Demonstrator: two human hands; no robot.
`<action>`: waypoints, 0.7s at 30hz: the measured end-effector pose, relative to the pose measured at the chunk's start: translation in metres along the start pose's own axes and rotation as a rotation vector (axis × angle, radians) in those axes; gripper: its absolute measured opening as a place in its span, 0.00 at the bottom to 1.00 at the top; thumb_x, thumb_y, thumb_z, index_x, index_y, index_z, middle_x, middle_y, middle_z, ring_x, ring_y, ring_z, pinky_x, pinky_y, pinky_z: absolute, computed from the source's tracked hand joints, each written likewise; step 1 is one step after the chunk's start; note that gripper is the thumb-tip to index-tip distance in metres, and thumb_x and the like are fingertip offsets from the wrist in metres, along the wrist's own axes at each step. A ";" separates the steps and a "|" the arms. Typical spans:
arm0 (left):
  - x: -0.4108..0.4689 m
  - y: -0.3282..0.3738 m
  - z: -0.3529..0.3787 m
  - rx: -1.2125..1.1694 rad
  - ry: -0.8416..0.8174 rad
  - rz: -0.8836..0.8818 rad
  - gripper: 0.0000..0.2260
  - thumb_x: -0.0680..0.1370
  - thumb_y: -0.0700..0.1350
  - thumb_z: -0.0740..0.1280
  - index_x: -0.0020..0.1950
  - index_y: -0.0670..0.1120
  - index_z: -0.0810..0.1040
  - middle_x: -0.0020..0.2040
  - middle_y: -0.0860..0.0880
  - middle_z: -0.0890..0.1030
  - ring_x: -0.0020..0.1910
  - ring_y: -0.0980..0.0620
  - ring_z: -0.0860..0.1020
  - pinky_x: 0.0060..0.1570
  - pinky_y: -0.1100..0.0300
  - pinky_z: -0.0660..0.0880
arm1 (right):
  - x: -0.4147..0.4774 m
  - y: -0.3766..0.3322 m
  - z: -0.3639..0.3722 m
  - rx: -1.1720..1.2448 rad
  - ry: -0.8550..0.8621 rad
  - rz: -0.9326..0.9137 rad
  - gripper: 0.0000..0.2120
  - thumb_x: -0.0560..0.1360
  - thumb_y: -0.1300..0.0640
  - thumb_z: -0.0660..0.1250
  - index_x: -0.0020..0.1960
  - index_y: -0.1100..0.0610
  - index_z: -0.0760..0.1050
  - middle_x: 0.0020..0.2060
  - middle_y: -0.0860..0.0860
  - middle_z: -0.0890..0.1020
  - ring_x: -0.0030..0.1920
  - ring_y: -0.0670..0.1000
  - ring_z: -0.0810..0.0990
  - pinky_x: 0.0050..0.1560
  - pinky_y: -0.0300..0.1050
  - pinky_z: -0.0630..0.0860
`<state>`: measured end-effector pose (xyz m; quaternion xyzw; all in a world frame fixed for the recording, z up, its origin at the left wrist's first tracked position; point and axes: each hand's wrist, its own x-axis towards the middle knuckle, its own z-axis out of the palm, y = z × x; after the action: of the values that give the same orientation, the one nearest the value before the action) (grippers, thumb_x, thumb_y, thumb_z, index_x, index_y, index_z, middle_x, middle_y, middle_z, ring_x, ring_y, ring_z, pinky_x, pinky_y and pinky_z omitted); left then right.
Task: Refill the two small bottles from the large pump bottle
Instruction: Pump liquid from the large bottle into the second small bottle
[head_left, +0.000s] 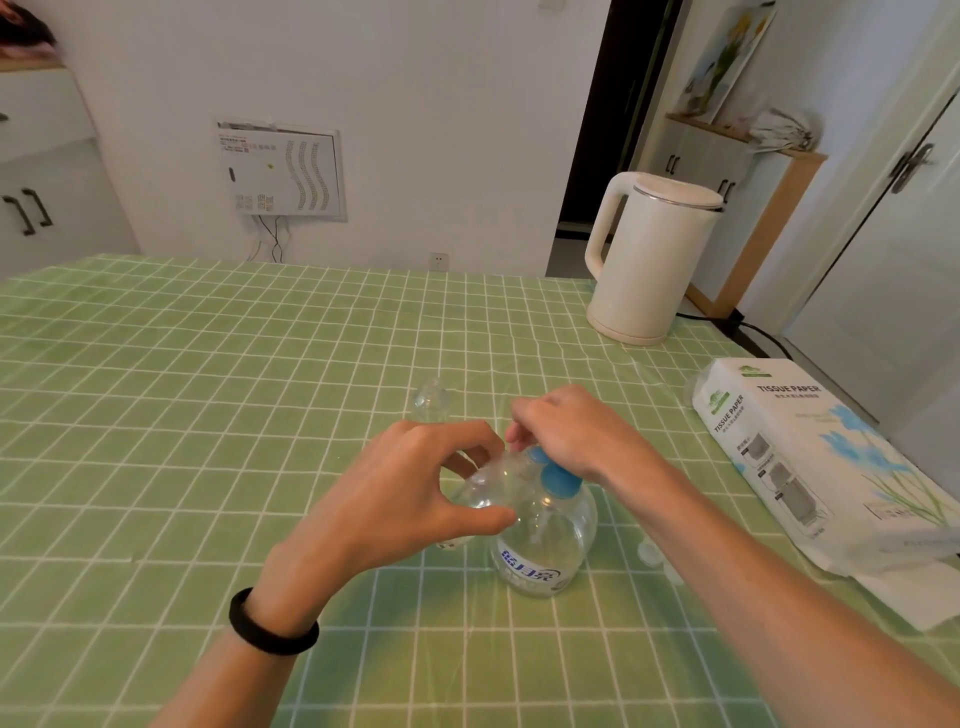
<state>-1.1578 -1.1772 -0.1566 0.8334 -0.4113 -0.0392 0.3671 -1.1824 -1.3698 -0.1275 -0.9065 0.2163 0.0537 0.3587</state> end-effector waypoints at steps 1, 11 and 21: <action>0.000 -0.001 0.000 0.007 -0.002 -0.003 0.16 0.69 0.60 0.78 0.54 0.59 0.82 0.48 0.64 0.86 0.51 0.69 0.83 0.42 0.78 0.71 | -0.001 0.000 0.001 -0.001 -0.007 0.003 0.17 0.82 0.50 0.62 0.50 0.57 0.88 0.50 0.53 0.89 0.55 0.56 0.87 0.65 0.55 0.80; -0.001 0.002 0.001 -0.018 0.008 0.004 0.15 0.69 0.58 0.79 0.53 0.58 0.82 0.48 0.64 0.86 0.51 0.68 0.83 0.42 0.78 0.71 | -0.003 -0.002 -0.003 0.011 0.006 -0.025 0.22 0.81 0.51 0.62 0.56 0.69 0.84 0.57 0.62 0.88 0.63 0.65 0.84 0.69 0.63 0.78; -0.001 -0.001 0.002 -0.003 0.003 0.013 0.16 0.69 0.59 0.79 0.53 0.58 0.82 0.48 0.65 0.86 0.50 0.69 0.83 0.42 0.79 0.71 | -0.003 -0.001 0.001 0.009 -0.008 0.018 0.21 0.80 0.52 0.62 0.58 0.66 0.85 0.56 0.61 0.89 0.62 0.64 0.85 0.68 0.62 0.79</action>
<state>-1.1587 -1.1772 -0.1588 0.8302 -0.4162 -0.0360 0.3691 -1.1847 -1.3668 -0.1267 -0.9027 0.2229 0.0596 0.3632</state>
